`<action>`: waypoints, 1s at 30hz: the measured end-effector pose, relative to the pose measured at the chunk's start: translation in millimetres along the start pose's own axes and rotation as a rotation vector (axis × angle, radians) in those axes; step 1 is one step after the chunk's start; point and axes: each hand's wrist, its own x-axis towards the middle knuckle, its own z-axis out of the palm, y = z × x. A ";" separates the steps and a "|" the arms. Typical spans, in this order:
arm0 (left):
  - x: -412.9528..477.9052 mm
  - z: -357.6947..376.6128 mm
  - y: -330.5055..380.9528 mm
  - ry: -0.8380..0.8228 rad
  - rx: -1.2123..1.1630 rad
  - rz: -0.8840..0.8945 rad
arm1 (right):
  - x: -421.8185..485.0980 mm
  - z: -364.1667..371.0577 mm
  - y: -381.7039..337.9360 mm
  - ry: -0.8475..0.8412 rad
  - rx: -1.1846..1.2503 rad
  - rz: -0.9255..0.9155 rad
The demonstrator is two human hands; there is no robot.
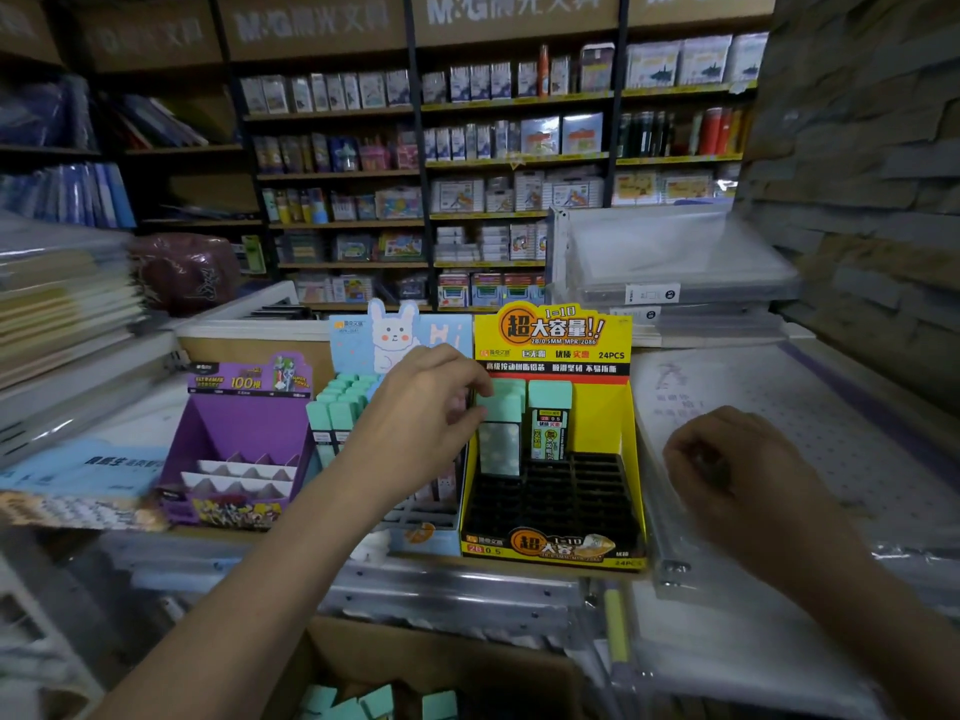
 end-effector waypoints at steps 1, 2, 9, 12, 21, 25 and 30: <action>-5.7 -4.4 2.6 0.021 -0.024 0.003 | 0.3 -2.5 -3.2 0.011 -0.015 -0.010; -12.5 -9.2 5.3 0.039 -0.047 0.002 | 0.2 -5.3 -7.1 0.036 -0.029 -0.027; -91.4 -33.5 11.4 0.063 -0.271 -0.080 | -25.5 -11.5 -61.9 0.121 0.240 -0.160; -133.6 -26.5 2.7 0.031 -0.382 -0.176 | -49.6 12.3 -87.7 0.022 0.388 -0.111; -244.6 26.6 -36.9 -0.065 -0.604 -0.499 | -129.2 129.5 -124.1 -0.359 0.592 0.167; -287.3 49.4 -60.1 -0.149 -0.623 -0.587 | -160.2 168.6 -133.9 -0.483 0.608 0.266; -330.1 69.8 -93.4 -0.281 -0.560 -0.759 | -195.8 213.6 -142.8 -0.648 0.527 0.341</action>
